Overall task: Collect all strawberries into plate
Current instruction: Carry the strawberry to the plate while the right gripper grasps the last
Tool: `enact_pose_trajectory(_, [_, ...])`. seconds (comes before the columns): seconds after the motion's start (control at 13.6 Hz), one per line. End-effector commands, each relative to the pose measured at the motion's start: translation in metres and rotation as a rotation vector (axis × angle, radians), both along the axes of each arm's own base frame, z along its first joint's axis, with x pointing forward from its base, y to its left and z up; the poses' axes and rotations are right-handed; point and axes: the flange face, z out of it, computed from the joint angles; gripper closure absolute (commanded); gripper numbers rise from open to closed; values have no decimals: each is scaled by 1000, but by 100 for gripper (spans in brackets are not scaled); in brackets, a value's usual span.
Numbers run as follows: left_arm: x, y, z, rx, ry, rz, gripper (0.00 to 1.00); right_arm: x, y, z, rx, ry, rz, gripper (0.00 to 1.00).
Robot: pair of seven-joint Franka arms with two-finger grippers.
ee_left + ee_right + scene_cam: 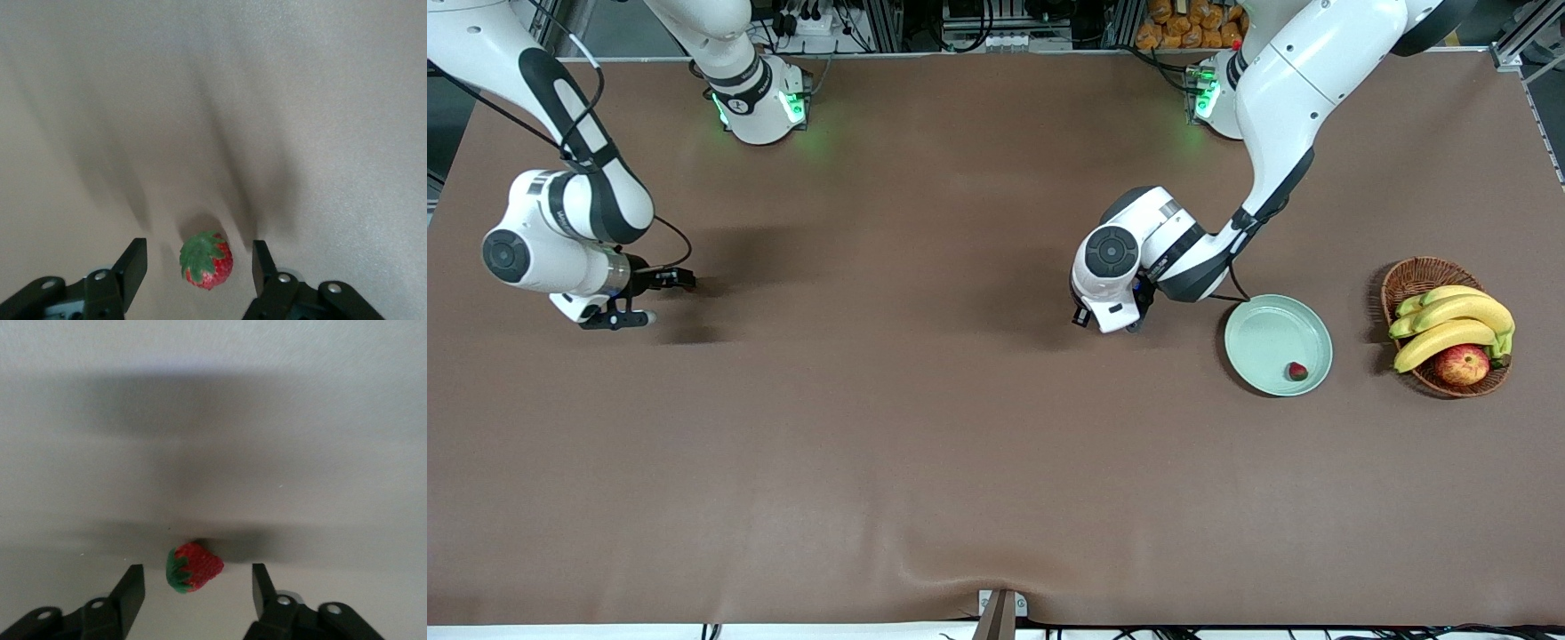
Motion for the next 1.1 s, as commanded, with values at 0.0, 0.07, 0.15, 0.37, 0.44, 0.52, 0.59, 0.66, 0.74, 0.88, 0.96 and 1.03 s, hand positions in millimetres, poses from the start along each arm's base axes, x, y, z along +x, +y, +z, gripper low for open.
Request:
enact_pose_trajectory(0.0, [-2,-3,-2,2,-22,5,35,-7,4,-6,0,-10,20,37])
enact_pose_trajectory(0.07, [-3,-3,-5,3,-16,5,35,-7,5,-9,3,-14,20,43])
enact_pose_trajectory(0.15, [-3,-3,-5,2,-17,6,35,-7,4,-11,7,-12,17,58])
enact_pose_trajectory(0.37, [-4,-3,-11,1,-6,6,35,-6,8,-12,9,-21,25,73])
enact_pose_trajectory(0.44, [-4,-5,-10,-5,-11,6,35,-6,8,-15,12,-23,25,72])
enact_pose_trajectory(0.52, [-4,-5,-10,-9,-14,6,36,-6,8,-17,15,-21,25,71])
enact_pose_trajectory(0.59, [-3,-5,-9,-10,-14,8,39,-6,8,-17,15,-19,25,73])
enact_pose_trajectory(0.66, [-4,-7,-10,-11,-14,5,43,-6,8,-16,15,-21,28,81])
enact_pose_trajectory(0.74, [-6,-8,-11,-11,-12,2,48,-5,8,-16,15,-22,28,94])
enact_pose_trajectory(0.88, [-6,-8,-13,-10,-9,0,62,-4,9,-15,14,-22,28,100])
enact_pose_trajectory(0.96, [-4,-7,-12,-7,-20,-11,71,-2,11,-13,13,-25,32,100])
enact_pose_trajectory(1.03, [-1,-5,-9,-6,-28,-8,77,2,19,-9,10,-28,43,100])
